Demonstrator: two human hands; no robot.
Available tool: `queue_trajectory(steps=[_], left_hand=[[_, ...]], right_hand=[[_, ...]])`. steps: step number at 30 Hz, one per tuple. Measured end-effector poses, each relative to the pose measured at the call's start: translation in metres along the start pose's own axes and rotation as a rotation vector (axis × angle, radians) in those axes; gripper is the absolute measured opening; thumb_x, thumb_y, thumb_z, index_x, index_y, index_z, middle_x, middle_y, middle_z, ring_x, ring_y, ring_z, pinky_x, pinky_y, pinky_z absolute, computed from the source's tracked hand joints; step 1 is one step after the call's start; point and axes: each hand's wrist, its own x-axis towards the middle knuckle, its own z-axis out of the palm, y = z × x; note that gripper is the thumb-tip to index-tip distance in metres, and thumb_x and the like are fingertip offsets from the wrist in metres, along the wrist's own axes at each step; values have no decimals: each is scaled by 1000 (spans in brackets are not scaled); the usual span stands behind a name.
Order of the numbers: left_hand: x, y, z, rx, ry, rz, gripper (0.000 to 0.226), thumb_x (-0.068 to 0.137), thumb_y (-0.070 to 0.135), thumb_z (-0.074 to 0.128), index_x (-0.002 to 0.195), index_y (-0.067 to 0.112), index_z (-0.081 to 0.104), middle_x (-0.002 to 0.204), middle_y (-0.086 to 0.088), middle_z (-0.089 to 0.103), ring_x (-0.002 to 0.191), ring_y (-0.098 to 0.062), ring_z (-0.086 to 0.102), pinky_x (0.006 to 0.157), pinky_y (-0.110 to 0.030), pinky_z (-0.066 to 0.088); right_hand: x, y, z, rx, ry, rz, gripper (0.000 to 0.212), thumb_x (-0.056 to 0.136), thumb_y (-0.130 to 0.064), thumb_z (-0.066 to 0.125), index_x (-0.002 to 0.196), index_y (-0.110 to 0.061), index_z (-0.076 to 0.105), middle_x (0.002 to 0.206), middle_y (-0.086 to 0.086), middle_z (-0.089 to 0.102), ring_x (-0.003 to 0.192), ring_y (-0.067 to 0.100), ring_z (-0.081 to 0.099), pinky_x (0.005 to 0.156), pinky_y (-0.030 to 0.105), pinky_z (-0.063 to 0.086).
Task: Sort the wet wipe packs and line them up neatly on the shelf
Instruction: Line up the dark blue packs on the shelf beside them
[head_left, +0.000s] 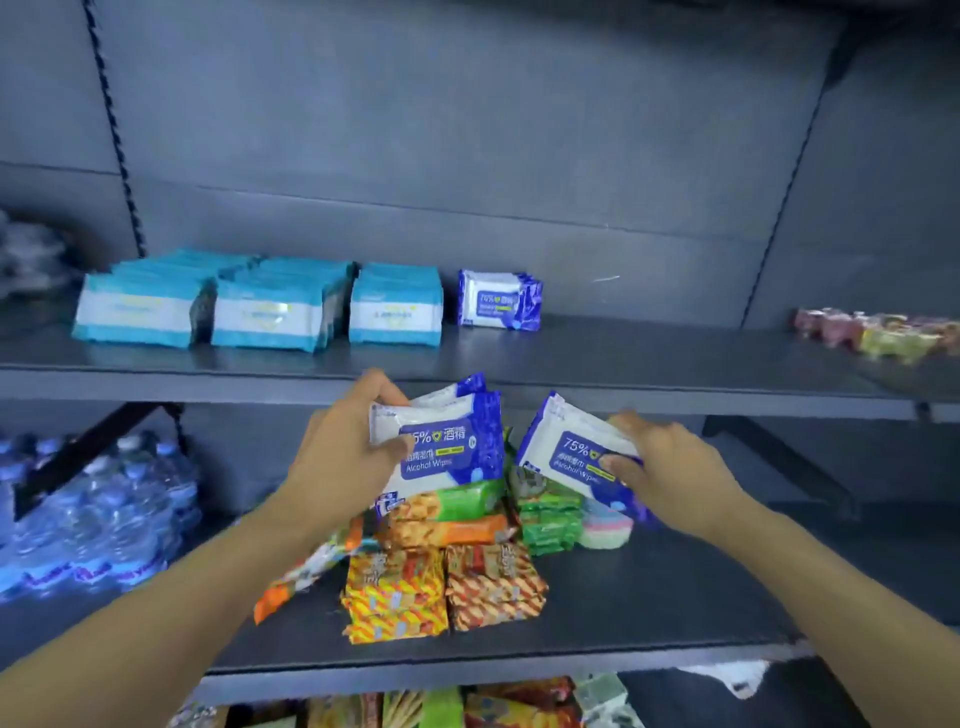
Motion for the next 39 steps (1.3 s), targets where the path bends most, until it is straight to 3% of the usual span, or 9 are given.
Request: queue_trajectory(steps=[4, 7, 11, 13, 16, 23, 29, 33, 39], left_hand=[[31, 22, -8, 20, 82, 0, 25, 84, 10, 67, 83, 20, 44, 77, 3, 65, 69, -14, 64, 44, -24, 41], [53, 36, -7, 60, 158, -24, 27, 81, 8, 69, 82, 16, 44, 81, 0, 65, 67, -8, 61, 42, -19, 42], [81, 41, -7, 45, 215, -70, 29, 79, 7, 71, 80, 17, 44, 90, -6, 65, 76, -22, 65, 55, -33, 50], [95, 39, -8, 24, 216, -89, 29, 79, 6, 70, 79, 18, 43, 90, -8, 65, 76, -26, 66, 51, -34, 50], [113, 36, -7, 2, 204, -123, 29, 82, 8, 70, 82, 17, 42, 90, -7, 65, 74, -25, 68, 43, -29, 46], [155, 8, -13, -70, 182, -160, 31, 81, 7, 71, 83, 17, 42, 91, -12, 67, 73, -26, 68, 49, -28, 47], [182, -12, -15, -74, 127, -150, 27, 84, 1, 67, 86, 14, 43, 85, -13, 68, 59, -16, 66, 41, -19, 43], [188, -22, -14, -89, 83, -148, 26, 85, 2, 66, 87, 14, 44, 84, -9, 69, 60, -16, 69, 45, -24, 49], [188, -27, -13, -77, 46, -157, 25, 85, 6, 67, 88, 15, 44, 84, -7, 70, 65, -19, 71, 53, -35, 55]], right_hand=[[46, 15, -26, 61, 51, -75, 22, 91, -33, 55, 107, -19, 49, 102, 7, 65, 93, 30, 59, 65, 32, 38], [86, 27, -38, 89, 62, -108, 22, 89, -32, 58, 106, -20, 51, 102, 4, 66, 92, 28, 59, 68, 32, 42], [142, 35, -46, 120, 51, -117, 21, 87, -32, 60, 105, -21, 55, 105, 2, 66, 91, 24, 59, 70, 31, 43], [167, 34, -45, 125, 46, -125, 21, 88, -32, 60, 105, -22, 55, 107, 2, 65, 88, 22, 58, 68, 30, 41], [199, 27, -39, 123, 34, -137, 24, 91, -32, 59, 112, -22, 53, 112, 3, 64, 86, 19, 54, 68, 28, 37], [267, 8, -4, 3, 6, -165, 39, 94, -37, 53, 130, -22, 45, 127, 2, 59, 108, 25, 57, 92, 35, 38], [322, -2, 26, -13, -42, -188, 42, 94, -36, 55, 132, -22, 45, 133, 0, 54, 116, 23, 51, 97, 34, 32], [341, -4, 45, -32, -27, -193, 44, 90, -38, 59, 128, -22, 46, 128, 1, 57, 114, 22, 52, 99, 35, 31], [340, 0, 62, -140, 156, -186, 64, 83, -42, 65, 137, -22, 38, 135, 3, 46, 123, 22, 43, 100, 36, 31]])
